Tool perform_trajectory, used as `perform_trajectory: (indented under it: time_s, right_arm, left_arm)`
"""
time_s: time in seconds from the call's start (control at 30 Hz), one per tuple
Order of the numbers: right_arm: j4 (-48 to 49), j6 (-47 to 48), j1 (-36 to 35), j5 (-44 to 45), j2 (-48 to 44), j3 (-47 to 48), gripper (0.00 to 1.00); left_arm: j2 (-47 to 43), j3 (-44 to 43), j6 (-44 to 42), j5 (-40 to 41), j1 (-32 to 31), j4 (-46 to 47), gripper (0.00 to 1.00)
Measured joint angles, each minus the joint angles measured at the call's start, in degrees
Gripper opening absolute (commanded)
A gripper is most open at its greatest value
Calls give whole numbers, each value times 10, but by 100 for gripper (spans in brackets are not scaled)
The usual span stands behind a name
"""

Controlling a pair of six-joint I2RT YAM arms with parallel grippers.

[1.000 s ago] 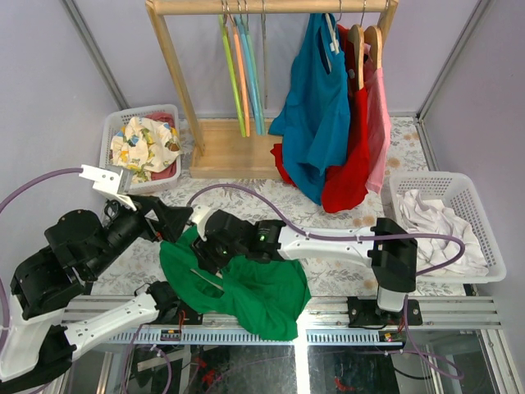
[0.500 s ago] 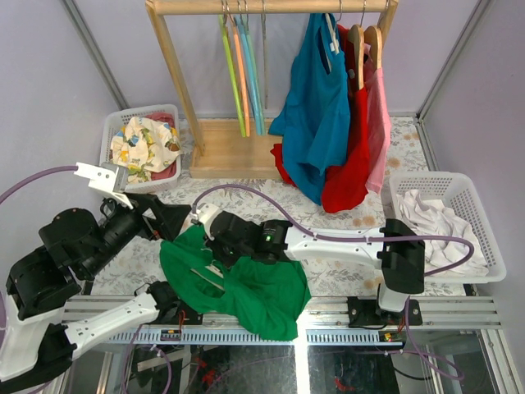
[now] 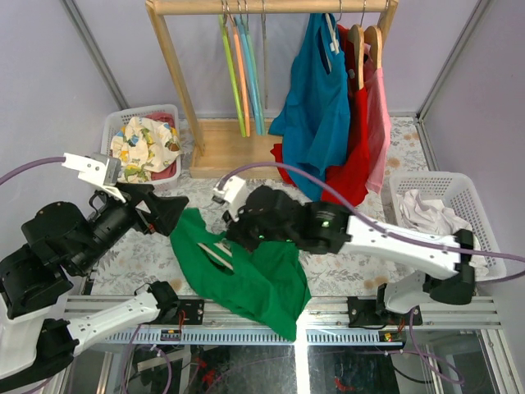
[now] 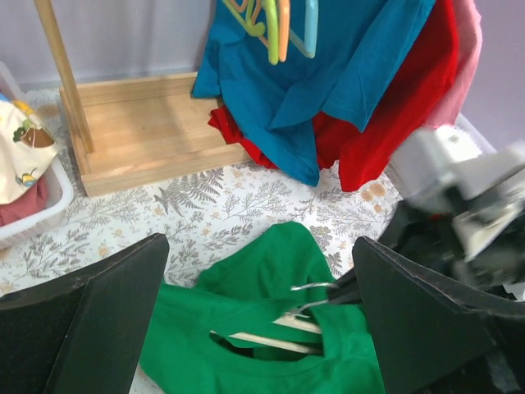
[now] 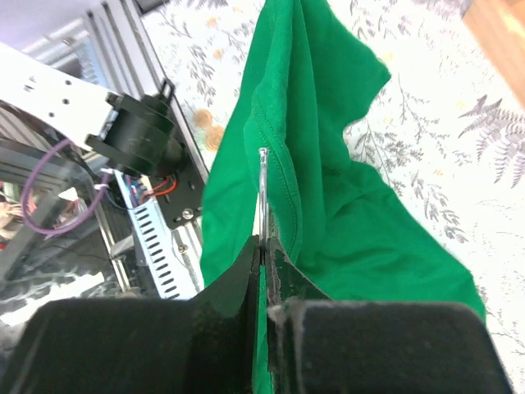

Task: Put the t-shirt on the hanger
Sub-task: Pick up the hanger at the center of the board.

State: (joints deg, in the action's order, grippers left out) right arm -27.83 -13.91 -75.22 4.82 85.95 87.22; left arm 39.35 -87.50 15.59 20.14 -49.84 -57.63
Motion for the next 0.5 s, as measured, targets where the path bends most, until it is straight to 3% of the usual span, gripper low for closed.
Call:
perform_trajectory:
  time_s: [0.17, 0.37, 0.5]
  right_arm:
    - [-47, 22, 33, -43, -76, 26, 0]
    - [-139, 61, 129, -119, -151, 53, 0]
    - [-198, 86, 137, -154, -166, 95, 0]
  left_arm:
    - [25, -30, -26, -25, 0, 0, 97]
    - [63, -71, -52, -66, 0, -5, 100]
    - [86, -97, -70, -110, 0, -13, 100]
